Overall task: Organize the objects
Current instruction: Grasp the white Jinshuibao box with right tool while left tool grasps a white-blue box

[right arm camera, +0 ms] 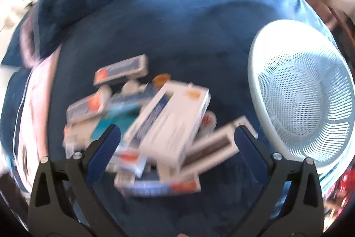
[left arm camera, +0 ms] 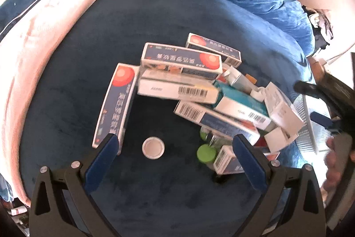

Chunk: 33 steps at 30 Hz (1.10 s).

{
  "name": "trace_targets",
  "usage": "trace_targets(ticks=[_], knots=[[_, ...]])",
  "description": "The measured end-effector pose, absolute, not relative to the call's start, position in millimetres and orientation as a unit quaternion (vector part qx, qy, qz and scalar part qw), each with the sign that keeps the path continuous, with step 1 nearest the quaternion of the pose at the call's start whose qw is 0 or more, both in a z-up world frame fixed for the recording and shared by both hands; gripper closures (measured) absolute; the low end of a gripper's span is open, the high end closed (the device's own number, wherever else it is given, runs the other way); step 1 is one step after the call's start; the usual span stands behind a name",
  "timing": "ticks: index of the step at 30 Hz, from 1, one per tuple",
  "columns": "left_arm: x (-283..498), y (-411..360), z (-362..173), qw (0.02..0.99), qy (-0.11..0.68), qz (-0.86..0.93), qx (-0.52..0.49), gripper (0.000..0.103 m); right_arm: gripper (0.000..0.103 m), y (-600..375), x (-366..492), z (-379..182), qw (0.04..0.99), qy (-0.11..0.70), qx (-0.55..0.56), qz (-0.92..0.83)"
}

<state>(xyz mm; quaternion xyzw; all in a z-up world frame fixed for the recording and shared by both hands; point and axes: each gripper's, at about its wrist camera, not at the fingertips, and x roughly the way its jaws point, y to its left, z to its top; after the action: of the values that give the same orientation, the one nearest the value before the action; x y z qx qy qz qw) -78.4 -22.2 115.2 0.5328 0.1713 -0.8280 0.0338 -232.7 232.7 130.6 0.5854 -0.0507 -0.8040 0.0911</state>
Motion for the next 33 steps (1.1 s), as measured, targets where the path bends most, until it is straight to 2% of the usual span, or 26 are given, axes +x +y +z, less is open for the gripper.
trace_targets(ticks=[4, 8, 9, 10, 11, 15, 19, 27, 33], knots=[[-86, -16, 107, 0.05, 0.168, -0.824, 0.538, 0.001, 0.0, 220, -246, 127, 0.059, -0.089, 0.612, -0.784], [-90, -7, 103, 0.062, 0.164, -0.818, 0.548, 0.001, 0.001, 205, -251, 103, 0.03, -0.051, 0.652, -0.756], [-91, -4, 104, 0.061, 0.16, -0.82, 0.547, 0.001, 0.005, 205, -255, 97, 0.033, -0.052, 0.66, -0.749], [-92, -1, 106, 0.059, 0.155, -0.822, 0.545, 0.001, 0.019, 206, -256, 93, 0.037, -0.055, 0.666, -0.743], [-93, 3, 108, 0.058, 0.149, -0.824, 0.543, 0.001, 0.027, 209, -256, 91, 0.04, -0.056, 0.67, -0.739], [-96, 10, 108, 0.056, 0.149, -0.823, 0.546, 0.001, 0.033, 221, -256, 90, 0.073, -0.068, 0.674, -0.732], [-99, 22, 112, 0.038, 0.133, -0.829, 0.543, 0.001, 0.035, 231, -245, 110, 0.139, -0.096, 0.657, -0.735], [-87, 75, 110, -0.04, 0.013, -0.846, 0.532, 0.001, 0.035, 274, -202, 146, 0.212, -0.11, 0.609, -0.756], [-62, 128, 97, -0.096, -0.157, -0.848, 0.497, 0.001, 0.035, 309, -173, 149, 0.207, -0.141, 0.585, -0.772]])
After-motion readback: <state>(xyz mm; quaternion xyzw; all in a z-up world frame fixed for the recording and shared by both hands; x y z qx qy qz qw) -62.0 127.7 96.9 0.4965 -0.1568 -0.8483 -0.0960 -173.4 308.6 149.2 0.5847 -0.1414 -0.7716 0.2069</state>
